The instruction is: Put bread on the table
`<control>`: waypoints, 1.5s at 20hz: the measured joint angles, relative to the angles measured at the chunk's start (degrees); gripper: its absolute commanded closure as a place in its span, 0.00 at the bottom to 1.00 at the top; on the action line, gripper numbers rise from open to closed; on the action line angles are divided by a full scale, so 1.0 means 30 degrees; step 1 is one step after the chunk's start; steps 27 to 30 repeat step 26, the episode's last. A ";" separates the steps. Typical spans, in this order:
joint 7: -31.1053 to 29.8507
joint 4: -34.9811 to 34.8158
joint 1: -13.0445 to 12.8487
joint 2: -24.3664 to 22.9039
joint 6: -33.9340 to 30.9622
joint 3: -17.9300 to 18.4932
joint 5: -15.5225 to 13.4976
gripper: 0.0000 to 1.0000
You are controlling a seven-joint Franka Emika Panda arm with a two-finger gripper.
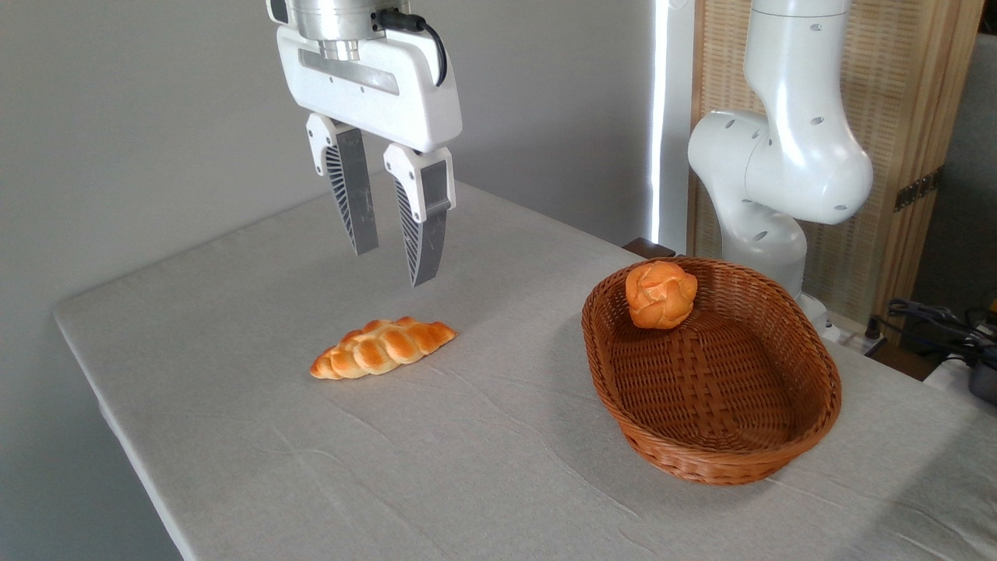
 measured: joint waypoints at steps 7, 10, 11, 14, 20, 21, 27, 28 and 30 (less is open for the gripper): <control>-0.0001 0.0357 0.0058 0.0113 -0.0289 -0.0018 0.0000 0.00; -0.0001 0.0369 0.0058 0.0117 -0.0563 -0.0029 0.0000 0.00; -0.0001 0.0371 0.0058 0.0119 -0.0800 -0.0032 0.0000 0.00; 0.0024 0.0379 0.0059 0.0121 -0.1599 -0.0032 0.0000 0.00; 0.0060 0.0379 0.0154 0.0220 -0.1722 -0.0017 0.0000 0.00; 0.0064 0.0380 0.0158 0.0236 -0.1722 -0.0017 0.0000 0.00; 0.0064 0.0445 0.0166 0.0272 -0.1720 -0.0017 0.0000 0.00; 0.0064 0.0445 0.0166 0.0272 -0.1720 -0.0017 0.0000 0.00; 0.0064 0.0445 0.0166 0.0272 -0.1720 -0.0017 0.0000 0.00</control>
